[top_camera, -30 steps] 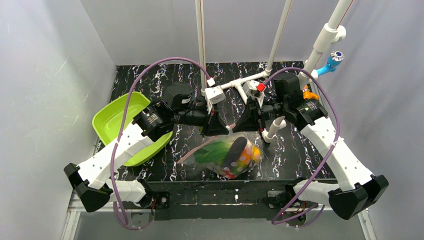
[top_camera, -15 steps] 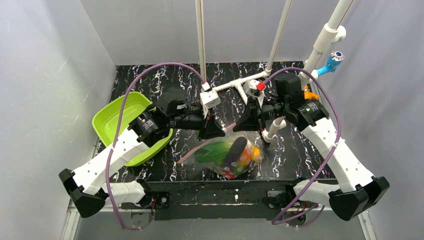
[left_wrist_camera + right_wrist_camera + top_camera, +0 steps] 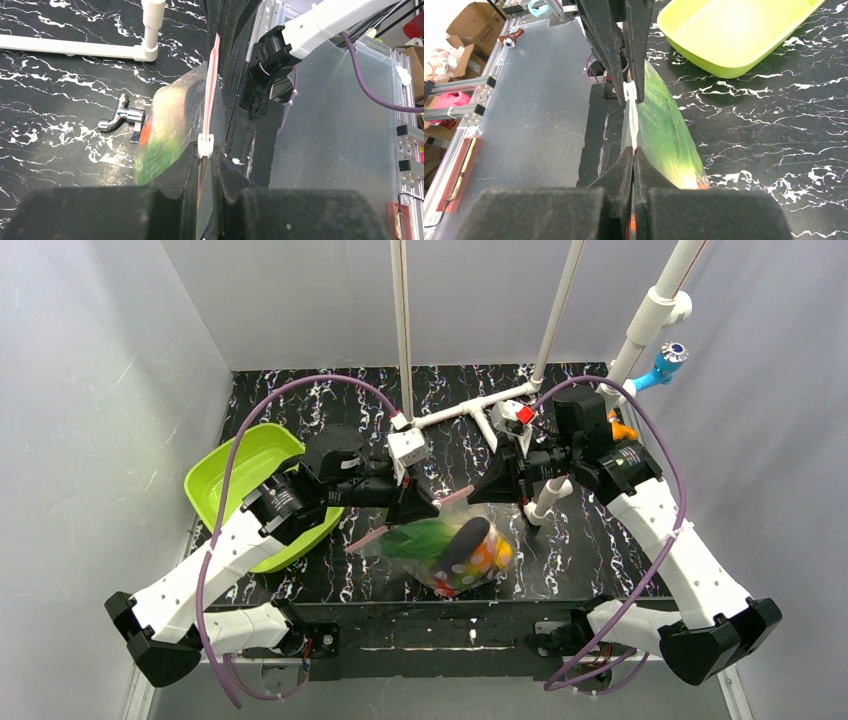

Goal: Open the zip-top bag and remove the fake food
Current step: Unzip the zipper food storage bag at the center of the board.

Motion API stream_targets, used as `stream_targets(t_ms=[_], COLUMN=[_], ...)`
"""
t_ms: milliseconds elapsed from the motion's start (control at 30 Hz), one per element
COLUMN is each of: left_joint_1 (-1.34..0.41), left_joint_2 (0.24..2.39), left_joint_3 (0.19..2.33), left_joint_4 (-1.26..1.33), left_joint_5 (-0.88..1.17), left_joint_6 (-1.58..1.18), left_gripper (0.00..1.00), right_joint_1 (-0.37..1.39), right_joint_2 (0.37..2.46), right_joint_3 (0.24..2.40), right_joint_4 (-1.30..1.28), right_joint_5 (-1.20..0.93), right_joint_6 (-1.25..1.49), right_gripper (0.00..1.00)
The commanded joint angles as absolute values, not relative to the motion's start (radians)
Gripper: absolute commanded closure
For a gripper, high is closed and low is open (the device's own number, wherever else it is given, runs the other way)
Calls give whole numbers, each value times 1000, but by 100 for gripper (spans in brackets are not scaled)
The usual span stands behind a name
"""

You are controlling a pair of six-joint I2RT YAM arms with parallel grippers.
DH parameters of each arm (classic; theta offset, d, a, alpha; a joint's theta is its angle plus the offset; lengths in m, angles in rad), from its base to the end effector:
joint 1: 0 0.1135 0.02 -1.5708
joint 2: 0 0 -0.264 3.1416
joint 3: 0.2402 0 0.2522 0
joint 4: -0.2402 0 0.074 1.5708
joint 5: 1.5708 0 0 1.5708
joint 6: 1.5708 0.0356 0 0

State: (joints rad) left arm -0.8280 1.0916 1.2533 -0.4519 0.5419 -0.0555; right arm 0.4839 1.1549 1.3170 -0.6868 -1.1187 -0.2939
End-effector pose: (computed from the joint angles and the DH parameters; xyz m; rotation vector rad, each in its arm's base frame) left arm 0.1424 -0.1822 0.4165 1.0965 1.6365 -1.0988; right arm 0.1824 0.1321 0.4089 -1.3386 1.4798 1.2724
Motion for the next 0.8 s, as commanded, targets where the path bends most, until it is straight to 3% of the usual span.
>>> stream_targets(t_ms=[0, 600, 767], left_joint_1=[-822, -823, -822], left_joint_2=[1038, 1020, 1064], left_joint_3=[1249, 1239, 1263], left_joint_4=[-529, -573, -537], left_joint_5=[506, 490, 564], left_joint_6=[-26, 21, 8], left_gripper=[100, 100, 100], right_joint_1=[463, 448, 448], right_joint_2=[1116, 1075, 1080], right_joint_3=[1325, 1297, 1317], right_joint_4=[-704, -768, -828], right_joint_5=[-1150, -1168, -1195], right_joint_6=[-329, -422, -485], right_gripper=[99, 99, 49])
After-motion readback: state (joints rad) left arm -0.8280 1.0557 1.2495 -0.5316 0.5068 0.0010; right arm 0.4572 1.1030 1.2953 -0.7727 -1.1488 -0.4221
